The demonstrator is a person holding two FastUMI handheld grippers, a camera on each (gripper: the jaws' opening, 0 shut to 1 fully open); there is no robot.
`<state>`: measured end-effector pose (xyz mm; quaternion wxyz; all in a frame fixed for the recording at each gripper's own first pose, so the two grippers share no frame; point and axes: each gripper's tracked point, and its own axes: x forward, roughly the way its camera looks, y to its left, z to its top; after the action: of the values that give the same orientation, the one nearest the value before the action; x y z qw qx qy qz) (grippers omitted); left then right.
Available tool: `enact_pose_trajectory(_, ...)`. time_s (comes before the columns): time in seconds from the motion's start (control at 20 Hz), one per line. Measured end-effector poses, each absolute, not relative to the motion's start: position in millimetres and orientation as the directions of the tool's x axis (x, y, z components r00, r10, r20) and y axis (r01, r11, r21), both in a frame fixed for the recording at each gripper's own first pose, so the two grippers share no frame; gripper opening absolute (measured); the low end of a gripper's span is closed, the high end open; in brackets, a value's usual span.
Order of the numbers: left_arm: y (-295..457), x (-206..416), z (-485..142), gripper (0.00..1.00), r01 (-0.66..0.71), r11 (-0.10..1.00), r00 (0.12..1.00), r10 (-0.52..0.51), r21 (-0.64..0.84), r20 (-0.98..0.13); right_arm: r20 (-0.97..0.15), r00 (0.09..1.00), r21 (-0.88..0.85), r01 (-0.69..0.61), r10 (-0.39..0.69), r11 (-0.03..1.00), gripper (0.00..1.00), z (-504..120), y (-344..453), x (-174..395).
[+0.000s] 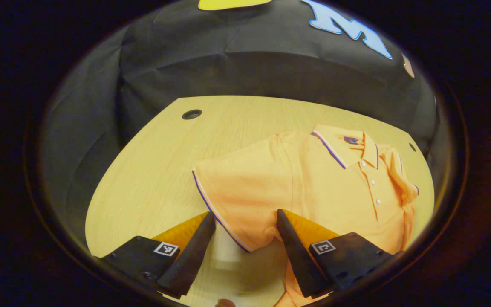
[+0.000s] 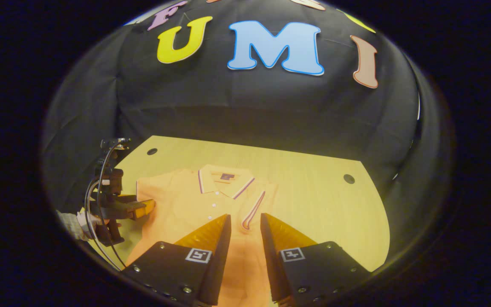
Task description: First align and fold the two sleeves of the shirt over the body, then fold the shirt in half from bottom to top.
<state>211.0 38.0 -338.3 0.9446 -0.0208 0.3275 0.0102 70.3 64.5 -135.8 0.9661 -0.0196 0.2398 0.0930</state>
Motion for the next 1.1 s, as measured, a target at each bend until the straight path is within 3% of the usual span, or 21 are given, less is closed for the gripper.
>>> enact_pose_trajectory(0.25, 32, 216, -336, 0.96, -0.020, 1.000, 0.791, 0.002, -0.022, -0.612, -0.476, 0.868, 0.028, -0.146, 0.141, 0.989, 0.44, -141, 49, 65)
enact_pose_trajectory(0.35, 28, 216, -336, 0.92, -0.003, 1.000, 0.788, -0.010, -0.020, -0.615, -0.477, 0.868, 0.031, -0.141, 0.138, 0.990, 0.44, -143, 45, 63)
enact_pose_trajectory(0.45, 18, 218, -335, 0.75, 0.012, 1.000, 0.789, -0.020, -0.016, -0.614, -0.482, 0.865, 0.032, -0.138, 0.136, 0.990, 0.44, -147, 43, 60)
enact_pose_trajectory(0.6, 12, 222, -334, 0.34, 0.014, 1.000, 0.789, -0.011, -0.001, -0.614, -0.490, 0.862, 0.035, -0.134, 0.134, 0.990, 0.44, -150, 39, 54)
enact_pose_trajectory(0.65, 11, 222, -332, 0.35, 0.012, 1.000, 0.790, -0.008, 0.003, -0.613, -0.491, 0.861, 0.032, -0.132, 0.131, 0.991, 0.44, -150, 37, 53)
enact_pose_trajectory(0.7, 11, 223, -333, 0.17, 0.011, 1.000, 0.791, -0.004, 0.008, -0.612, -0.493, 0.861, 0.030, -0.130, 0.128, 0.991, 0.44, -151, 35, 52)
enact_pose_trajectory(0.75, 13, 224, -334, 0.17, 0.006, 1.000, 0.790, 0.003, 0.013, -0.613, -0.495, 0.860, 0.029, -0.128, 0.126, 0.991, 0.44, -150, 33, 50)
enact_pose_trajectory(0.8, 11, 223, -332, 0.08, 0.005, 1.000, 0.789, 0.009, 0.022, -0.614, -0.495, 0.860, 0.030, -0.124, 0.122, 0.992, 0.44, -151, 32, 49)
enact_pose_trajectory(1.1, 9, 225, -326, 0.08, 0.027, 0.996, 0.787, 0.034, 0.089, -0.616, -0.500, 0.860, 0.034, -0.102, 0.106, 0.994, 0.44, -148, 20, 47)
